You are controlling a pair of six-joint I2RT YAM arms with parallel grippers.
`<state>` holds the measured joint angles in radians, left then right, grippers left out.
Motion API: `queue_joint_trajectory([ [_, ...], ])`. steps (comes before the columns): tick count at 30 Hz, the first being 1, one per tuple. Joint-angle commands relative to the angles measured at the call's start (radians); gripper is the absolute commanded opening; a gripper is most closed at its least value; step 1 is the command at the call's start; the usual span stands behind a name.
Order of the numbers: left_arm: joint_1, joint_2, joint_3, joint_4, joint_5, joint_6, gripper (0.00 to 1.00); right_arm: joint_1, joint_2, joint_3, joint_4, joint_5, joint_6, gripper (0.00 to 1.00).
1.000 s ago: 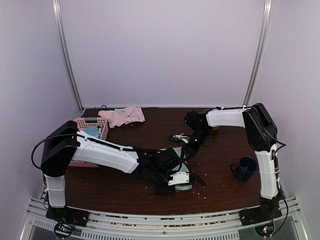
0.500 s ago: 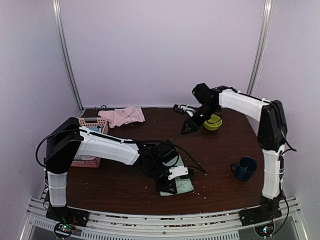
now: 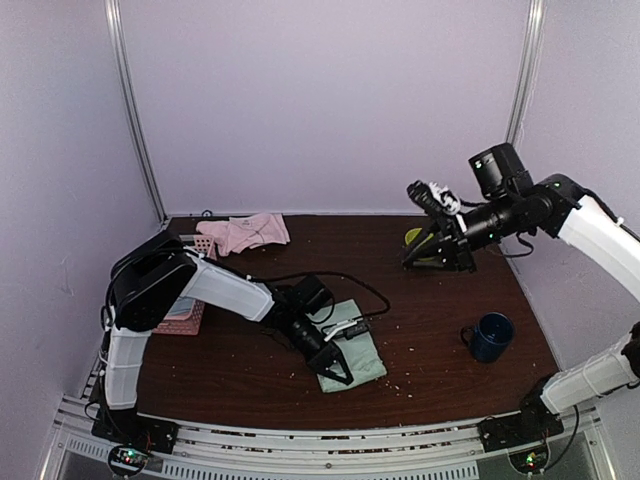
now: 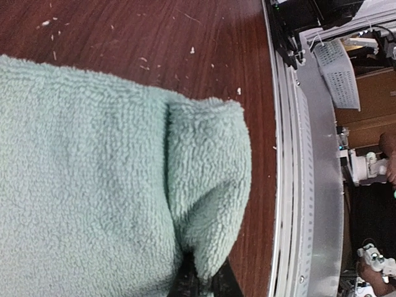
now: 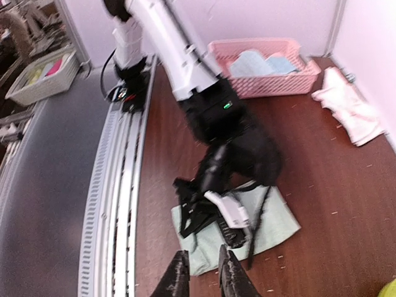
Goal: Roll the towels
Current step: Roll the towel at the center of the board.
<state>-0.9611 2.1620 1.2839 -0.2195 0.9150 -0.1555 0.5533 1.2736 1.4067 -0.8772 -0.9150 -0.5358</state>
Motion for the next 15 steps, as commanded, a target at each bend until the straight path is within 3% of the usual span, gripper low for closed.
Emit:
queue_joint_trajectory([
  [1, 0.009, 0.067, -0.046, 0.059, 0.078, -0.115, 0.04, 0.143, 0.009, -0.118, -0.175, 0.047, -0.193, 0.18],
  [5, 0.015, 0.094, -0.031, 0.038, 0.097, -0.135, 0.03, 0.273, -0.020, -0.274, -0.054, 0.234, -0.138, 0.18],
  [9, 0.015, 0.110, -0.002, -0.007, 0.097, -0.148, 0.02, 0.374, -0.008, -0.397, 0.108, 0.453, -0.094, 0.25],
  [15, 0.015, 0.122, 0.019, -0.052, 0.095, -0.152, 0.03, 0.450, 0.110, -0.477, 0.322, 0.613, -0.084, 0.32],
])
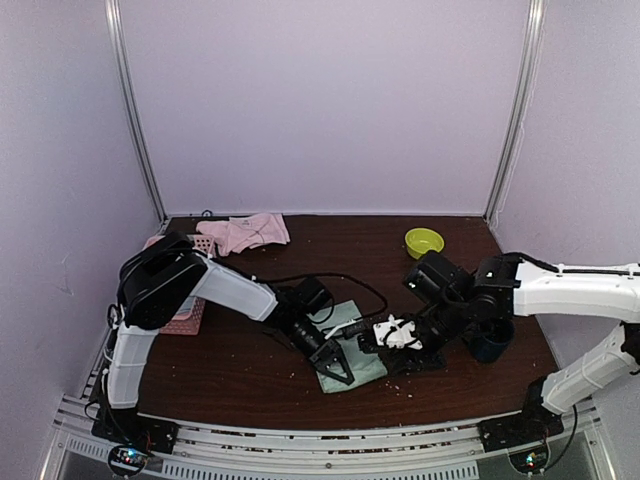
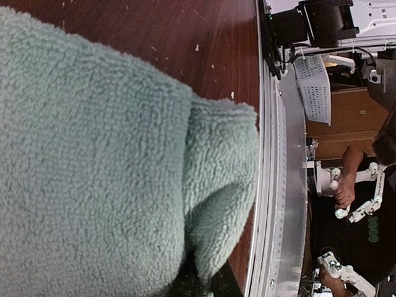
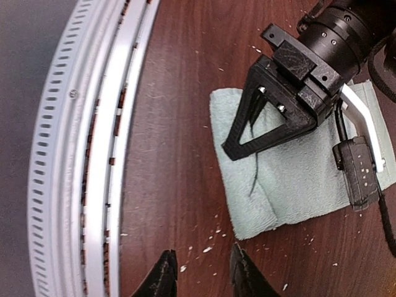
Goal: Roll the towels
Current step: Roll the towel at the center of the board.
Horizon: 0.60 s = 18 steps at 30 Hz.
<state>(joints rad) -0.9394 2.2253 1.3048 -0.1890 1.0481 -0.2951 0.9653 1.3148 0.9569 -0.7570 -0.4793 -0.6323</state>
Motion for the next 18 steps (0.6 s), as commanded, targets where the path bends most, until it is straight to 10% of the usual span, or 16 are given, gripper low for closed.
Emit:
queue_joint_trajectory([
  [1, -0.007, 0.060, 0.000, -0.087, -0.036, -0.010, 0.03, 0.047, 0.089, -0.029, 0.223, 0.183, 0.013, 0.33],
  [18, -0.006, 0.063, 0.010, -0.112, -0.034, 0.014, 0.04, 0.086, 0.339, -0.064, 0.391, 0.201, -0.002, 0.35],
])
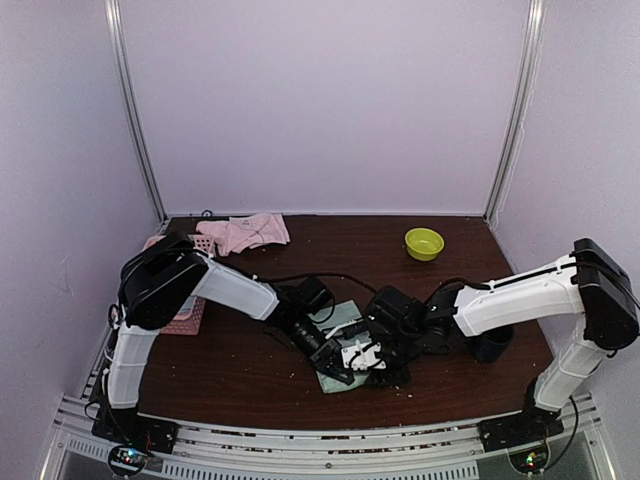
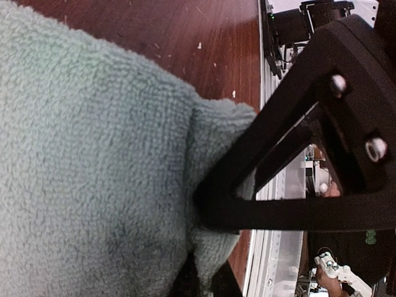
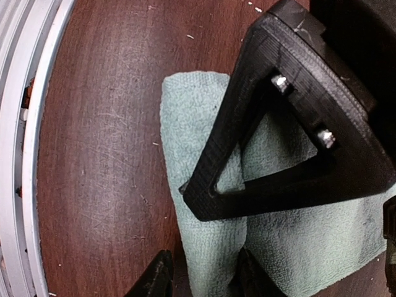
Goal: Roll the towels
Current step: Roll the towel at the center of the board.
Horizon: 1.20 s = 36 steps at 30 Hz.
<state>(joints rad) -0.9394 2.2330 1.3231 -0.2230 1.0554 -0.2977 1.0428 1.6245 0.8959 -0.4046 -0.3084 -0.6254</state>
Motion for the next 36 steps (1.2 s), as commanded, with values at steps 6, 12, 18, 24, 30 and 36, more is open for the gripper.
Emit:
queue_joint_trajectory([
  [6, 0.009, 0.032, 0.000, -0.113, -0.070, 0.044, 0.12, 0.007, 0.104, 0.040, -0.050, -0.021, -0.030, 0.04],
  [12, 0.083, -0.240, -0.117, -0.061, -0.370, 0.072, 0.41, -0.019, 0.100, 0.082, -0.205, -0.152, -0.029, 0.00],
  [18, 0.093, -0.574, -0.300, 0.039, -0.736, 0.177, 0.51, -0.151, 0.279, 0.311, -0.520, -0.407, -0.067, 0.00],
  [24, -0.030, -0.869, -0.461, 0.138, -1.031, 0.305, 0.53, -0.271, 0.573, 0.612, -0.843, -0.599, -0.156, 0.00],
  [30, -0.251, -0.830, -0.413, 0.097, -1.180, 0.494, 0.56, -0.317, 0.712, 0.703, -0.863, -0.592, -0.076, 0.00],
  [36, -0.362, -0.550, -0.245, 0.030, -1.245, 0.585, 0.55, -0.322, 0.731, 0.691, -0.805, -0.564, -0.003, 0.00],
])
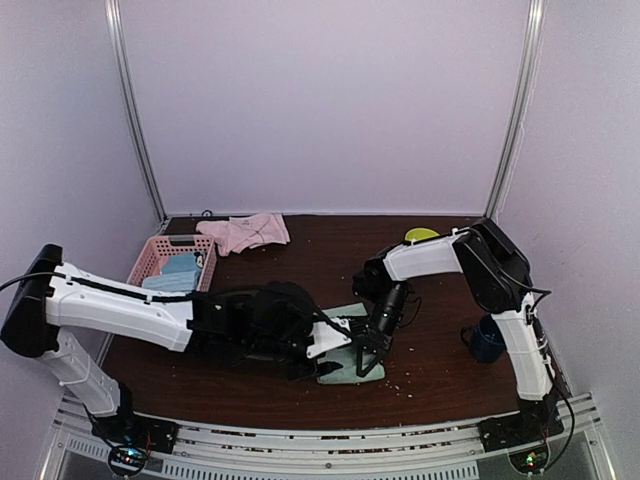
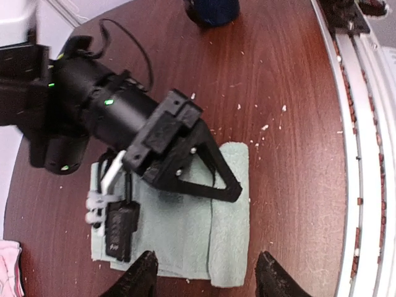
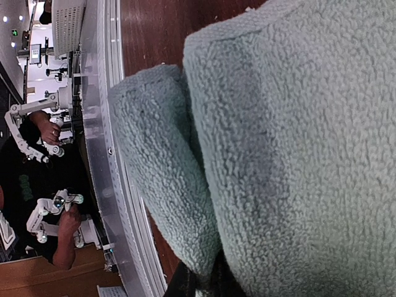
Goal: Roll the towels
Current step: Roll the towel at the center of the board.
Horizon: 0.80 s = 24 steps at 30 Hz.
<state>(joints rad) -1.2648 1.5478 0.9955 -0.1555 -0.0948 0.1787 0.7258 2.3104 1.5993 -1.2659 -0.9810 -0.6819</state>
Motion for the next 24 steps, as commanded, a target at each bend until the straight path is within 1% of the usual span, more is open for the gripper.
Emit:
queue_joint_trajectory([
  [1, -0.042, 0.167, 0.099, -0.037, -0.103, 0.121, 0.55, -0.006, 0.047, -0.013, 0.057, 0.107, 0.054, 0.00],
  [3, -0.047, 0.224, 0.121, -0.025, -0.094, 0.146, 0.55, -0.008, 0.047, -0.016, 0.062, 0.104, 0.054, 0.00],
  [7, -0.048, 0.292, 0.161, -0.032, -0.047, 0.185, 0.48, -0.006, 0.045, -0.032, 0.084, 0.100, 0.066, 0.00],
  [11, -0.048, 0.346, 0.184, -0.050, -0.092, 0.183, 0.48, -0.006, 0.042, -0.041, 0.087, 0.091, 0.064, 0.00],
  [14, -0.048, 0.367, 0.180, -0.048, -0.094, 0.186, 0.48, -0.006, 0.036, -0.044, 0.092, 0.090, 0.065, 0.00],
  [17, -0.048, 0.389, 0.179, -0.045, -0.083, 0.188, 0.46, -0.006, 0.035, -0.042, 0.093, 0.087, 0.064, 0.00],
  [21, -0.048, 0.402, 0.178, -0.044, -0.064, 0.180, 0.38, -0.006, 0.032, -0.039, 0.091, 0.077, 0.065, 0.00],
  [23, -0.048, 0.408, 0.179, -0.047, -0.055, 0.177, 0.30, -0.006, 0.028, -0.035, 0.085, 0.071, 0.065, 0.00],
  [24, -0.048, 0.407, 0.181, -0.050, -0.050, 0.170, 0.24, -0.007, 0.023, -0.030, 0.077, 0.065, 0.061, 0.00],
])
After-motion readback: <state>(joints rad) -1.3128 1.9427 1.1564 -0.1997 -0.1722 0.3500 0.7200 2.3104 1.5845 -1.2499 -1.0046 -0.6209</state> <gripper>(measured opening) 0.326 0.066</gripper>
